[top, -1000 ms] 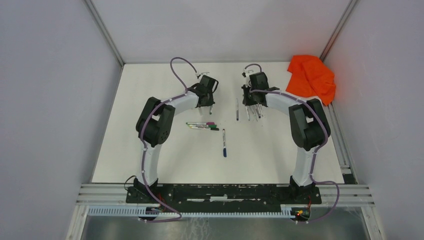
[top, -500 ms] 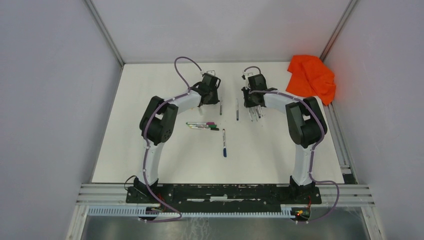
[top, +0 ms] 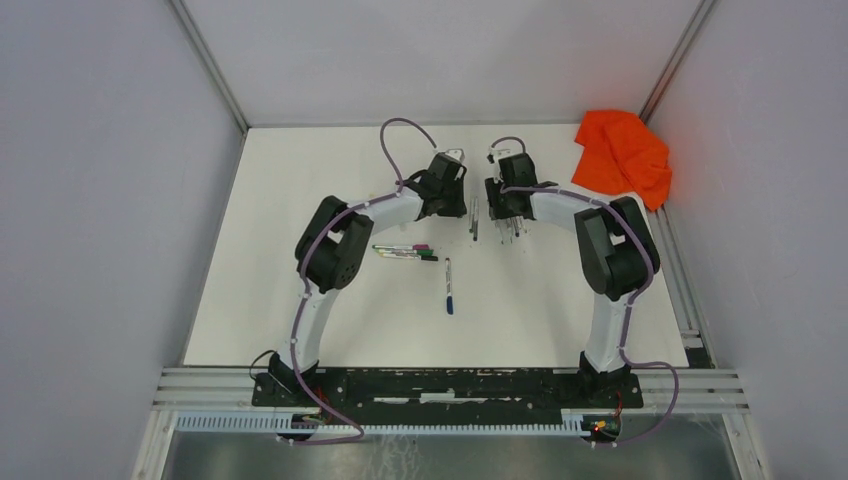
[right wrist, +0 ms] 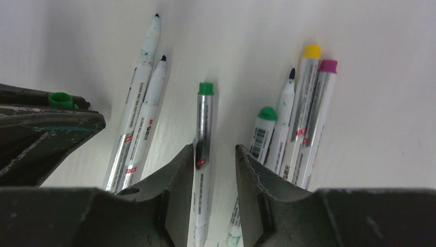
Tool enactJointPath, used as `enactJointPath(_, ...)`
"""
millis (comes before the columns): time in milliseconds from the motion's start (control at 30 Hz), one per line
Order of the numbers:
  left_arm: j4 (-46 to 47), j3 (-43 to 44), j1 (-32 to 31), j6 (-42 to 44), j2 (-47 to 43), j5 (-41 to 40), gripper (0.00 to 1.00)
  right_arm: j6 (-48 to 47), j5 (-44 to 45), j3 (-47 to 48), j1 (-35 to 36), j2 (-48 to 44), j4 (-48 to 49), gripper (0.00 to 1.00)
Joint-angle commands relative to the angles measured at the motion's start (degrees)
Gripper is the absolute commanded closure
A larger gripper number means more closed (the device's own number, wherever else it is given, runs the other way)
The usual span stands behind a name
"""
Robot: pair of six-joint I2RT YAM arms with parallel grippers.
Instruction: Open the pen caps
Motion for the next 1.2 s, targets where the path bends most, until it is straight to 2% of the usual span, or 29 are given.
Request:
enactJointPath(0, -2.27, 1.4, -1.16, 1.38, 2.66, 2.99, 0.85, -0.57, 3.02, -3.67, 0.02, -6.58, 1.89, 0.6)
enactJointPath(267, -1.75, 2.12, -2.31, 0.36, 2.63, 4.35, 0.85, 0.56, 6.89, -10.01, 0.05, -18.11, 4.46, 0.6)
enactJointPath(533, -1.41, 2.23, -3.09, -1.07, 2.61, 5.26, 0.83, 1.91, 5.19, -16.17, 1.45, -26.44, 5.14, 0.59)
enactJointPath(667, -4.24, 1.2, -2.6, -2.3, 0.74, -1.22, 0.78, 2.81, 4.55, -19.98, 4.21, -29.02, 6.48, 0.58)
enactJointPath(867, -7.7, -3.46, 0.06, -5.5, -3.37, -10.75, 0.62, 5.24, 4.76, -25.94, 10.01, -31.89, 9.9, 0.57)
enactJointPath(1167, -7.7, -12.38, 4.27, -9.03, -9.77, -17.36, 0.6, 8.21, 7.86, -27.29, 19.03, -29.72, 11.58, 0.57)
